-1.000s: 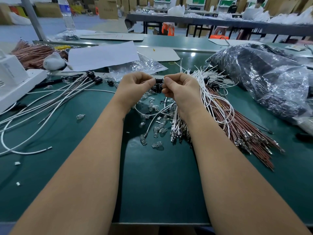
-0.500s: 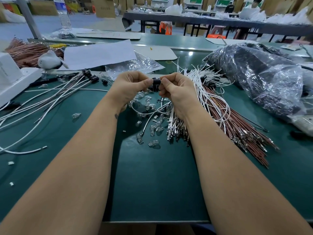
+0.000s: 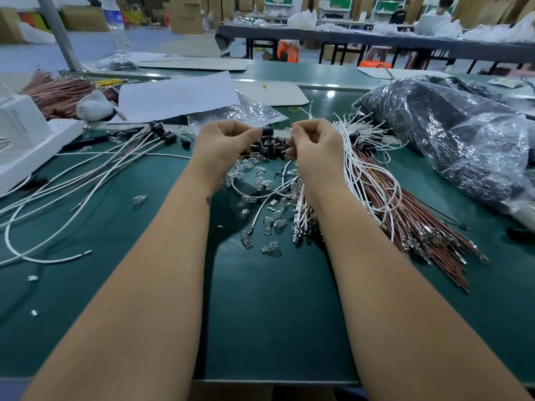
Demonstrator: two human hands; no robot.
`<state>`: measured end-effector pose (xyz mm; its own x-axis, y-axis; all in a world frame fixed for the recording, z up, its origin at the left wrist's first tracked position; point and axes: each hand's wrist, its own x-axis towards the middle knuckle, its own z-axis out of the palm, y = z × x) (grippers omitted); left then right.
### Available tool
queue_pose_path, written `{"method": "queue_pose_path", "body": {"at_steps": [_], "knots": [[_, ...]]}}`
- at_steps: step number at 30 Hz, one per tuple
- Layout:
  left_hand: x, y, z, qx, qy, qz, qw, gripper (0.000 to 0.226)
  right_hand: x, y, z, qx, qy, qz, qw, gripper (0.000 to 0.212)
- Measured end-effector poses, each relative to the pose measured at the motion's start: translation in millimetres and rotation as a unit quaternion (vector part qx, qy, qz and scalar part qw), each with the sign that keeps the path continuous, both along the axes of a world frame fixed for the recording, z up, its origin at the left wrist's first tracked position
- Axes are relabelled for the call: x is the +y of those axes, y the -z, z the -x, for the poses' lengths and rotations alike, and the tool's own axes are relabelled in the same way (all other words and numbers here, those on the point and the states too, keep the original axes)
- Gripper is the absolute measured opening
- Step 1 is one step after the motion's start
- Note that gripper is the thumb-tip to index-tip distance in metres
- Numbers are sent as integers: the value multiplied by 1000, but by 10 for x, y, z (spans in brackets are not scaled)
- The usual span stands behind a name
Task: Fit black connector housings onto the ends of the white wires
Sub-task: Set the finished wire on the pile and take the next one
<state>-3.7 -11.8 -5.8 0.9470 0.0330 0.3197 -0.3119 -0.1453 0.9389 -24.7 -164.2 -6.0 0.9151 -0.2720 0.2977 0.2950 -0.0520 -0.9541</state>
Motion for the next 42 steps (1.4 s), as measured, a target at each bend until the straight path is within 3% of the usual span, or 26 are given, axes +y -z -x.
{"method": "queue_pose_path", "body": {"at_steps": [2,3,5,6,9,11,14,17,20,22,25,28,31,34,42], "knots": [[75,2,-18,-12,-33,12,999,10,-33,-27,19,15,25,78,997,15],[99,7,-28,-16,-49,22,998,10,-45,-37,23,30,34,172,984,22],[112,17,-48,-18,-75,35,996,9,-34,-113,55,44,42,369,927,31],[105,20,-56,-17,-83,35,996,9,-12,-180,88,35,19,418,908,29],[68,25,-68,-20,-86,30,996,8,79,-385,226,56,-176,433,882,12],[62,28,-77,-23,-87,28,996,8,171,-462,292,94,-261,478,834,15],[63,36,-94,-18,-89,25,996,9,326,-455,335,111,-282,575,760,29],[64,51,-102,-11,-81,10,997,11,417,-393,338,118,-274,623,723,23],[34,59,-80,-12,-74,1,997,8,416,-338,301,105,-259,607,744,11],[21,62,-61,-9,-62,10,998,9,392,-307,268,65,-221,553,801,12],[36,71,-60,-9,-39,11,999,11,313,-224,191,58,-155,358,919,12],[39,78,-74,-2,-38,-17,999,10,192,-124,117,86,-125,186,971,14],[34,82,-73,6,-27,-26,999,10,61,-69,69,90,-75,21,993,15],[34,79,-66,16,-14,-37,999,11,-18,-51,35,86,-68,-109,988,10],[7,28,-18,23,7,-48,999,12,-22,-40,21,74,-87,-145,983,10]]}}
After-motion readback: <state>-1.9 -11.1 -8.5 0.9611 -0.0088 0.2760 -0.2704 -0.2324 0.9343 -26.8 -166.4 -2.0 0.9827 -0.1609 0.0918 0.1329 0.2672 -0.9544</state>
